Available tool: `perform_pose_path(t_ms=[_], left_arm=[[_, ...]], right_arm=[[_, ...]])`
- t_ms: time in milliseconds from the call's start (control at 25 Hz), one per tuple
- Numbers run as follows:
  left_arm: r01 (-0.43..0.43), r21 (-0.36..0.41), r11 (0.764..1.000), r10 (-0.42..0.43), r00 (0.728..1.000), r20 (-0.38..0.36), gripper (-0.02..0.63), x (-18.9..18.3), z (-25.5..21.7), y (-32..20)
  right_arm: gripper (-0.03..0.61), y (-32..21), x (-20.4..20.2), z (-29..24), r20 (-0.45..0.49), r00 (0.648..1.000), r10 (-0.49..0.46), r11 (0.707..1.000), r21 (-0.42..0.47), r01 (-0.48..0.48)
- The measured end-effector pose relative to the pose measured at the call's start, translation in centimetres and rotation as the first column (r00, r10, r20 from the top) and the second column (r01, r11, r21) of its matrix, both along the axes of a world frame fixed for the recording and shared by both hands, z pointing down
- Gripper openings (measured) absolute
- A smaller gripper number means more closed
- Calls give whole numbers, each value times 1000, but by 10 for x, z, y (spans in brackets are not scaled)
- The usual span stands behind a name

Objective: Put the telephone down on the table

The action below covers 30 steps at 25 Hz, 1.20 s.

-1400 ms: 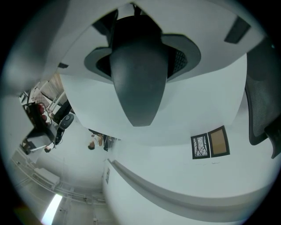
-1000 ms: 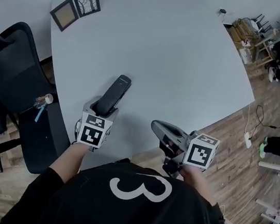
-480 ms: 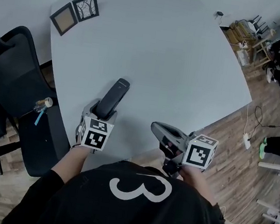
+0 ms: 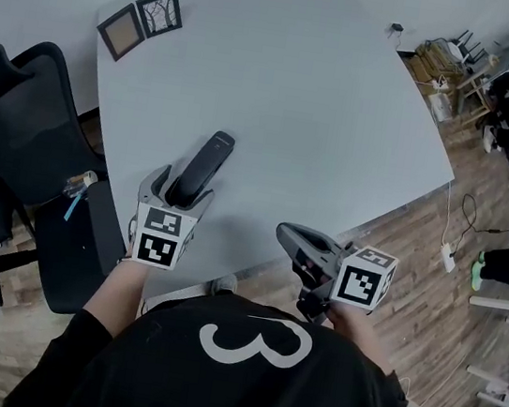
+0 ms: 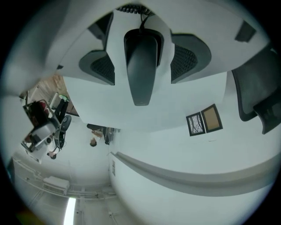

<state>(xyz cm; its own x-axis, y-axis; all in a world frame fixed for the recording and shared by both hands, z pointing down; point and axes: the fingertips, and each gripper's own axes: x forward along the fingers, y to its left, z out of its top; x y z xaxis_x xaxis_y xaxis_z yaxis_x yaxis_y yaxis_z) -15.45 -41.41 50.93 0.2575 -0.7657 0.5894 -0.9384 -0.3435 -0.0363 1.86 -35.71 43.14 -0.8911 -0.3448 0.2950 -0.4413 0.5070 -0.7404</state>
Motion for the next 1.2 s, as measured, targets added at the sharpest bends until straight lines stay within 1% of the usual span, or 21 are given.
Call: perform_pose_path(t_ms=[80, 120, 160, 240, 320, 400, 440, 520, 560, 680, 720, 760, 800, 880, 1040, 1200], left_arm=[[26, 47, 999, -26, 1000, -2, 390, -7, -23, 5], [41, 67, 997, -39, 999, -21, 390, -9, -35, 10], [51, 80, 996, -47, 997, -57, 390, -9, -48, 16], [44, 86, 995, -30, 987, -160, 388, -1, -74, 33], [20, 89, 996, 4, 966, -260, 388, 13, -99, 54], [8, 95, 995, 25, 940, -341, 375, 26, -121, 78], [0, 98, 995, 37, 924, -380, 356, 32, -131, 90], [-33, 110, 993, 79, 891, -447, 269, 46, -150, 116], [-56, 123, 991, 108, 877, -468, 257, 54, -160, 129], [-101, 168, 981, 172, 854, -490, 186, 77, -186, 168], [-106, 179, 978, 183, 849, -496, 126, 85, -193, 181], [-109, 191, 976, 192, 843, -502, 48, 93, -200, 195], [-111, 200, 973, 200, 838, -508, 28, 101, -205, 209], [-119, 204, 972, 209, 832, -515, 12, 114, -209, 234], [-149, 171, 974, 218, 829, -515, 12, 134, -200, 273], [-185, 164, 969, 243, 834, -495, 12, 158, -193, 304]], right_arm=[[9, 4, 1, -6, 11, 1000, -3, 1000, 20, 3], [9, 6, 2, -11, 20, 1000, -7, 999, 32, 7], [8, 9, 2, -17, 27, 1000, -15, 999, 46, 14], [9, 18, 1, -30, 36, 999, -39, 996, 85, 36], [9, 30, -1, -42, 29, 997, -72, 988, 138, 67], [9, 43, -3, -53, 21, 994, -106, 977, 188, 100], [9, 49, -4, -59, 23, 992, -121, 972, 208, 114], [9, 64, -8, -72, 36, 988, -152, 961, 239, 139], [9, 73, -9, -78, 41, 985, -168, 955, 256, 152], [9, 103, -6, -96, 29, 978, -205, 929, 320, 185], [9, 114, -3, -101, 24, 977, -212, 921, 339, 192], [9, 125, 1, -106, 24, 976, -217, 915, 353, 195], [9, 138, 6, -111, 28, 975, -219, 911, 362, 194], [8, 164, 17, -119, 39, 974, -223, 908, 373, 193], [8, 208, 30, -118, 25, 973, -228, 905, 373, 203], [8, 239, 47, -119, 29, 974, -224, 904, 380, 197]])
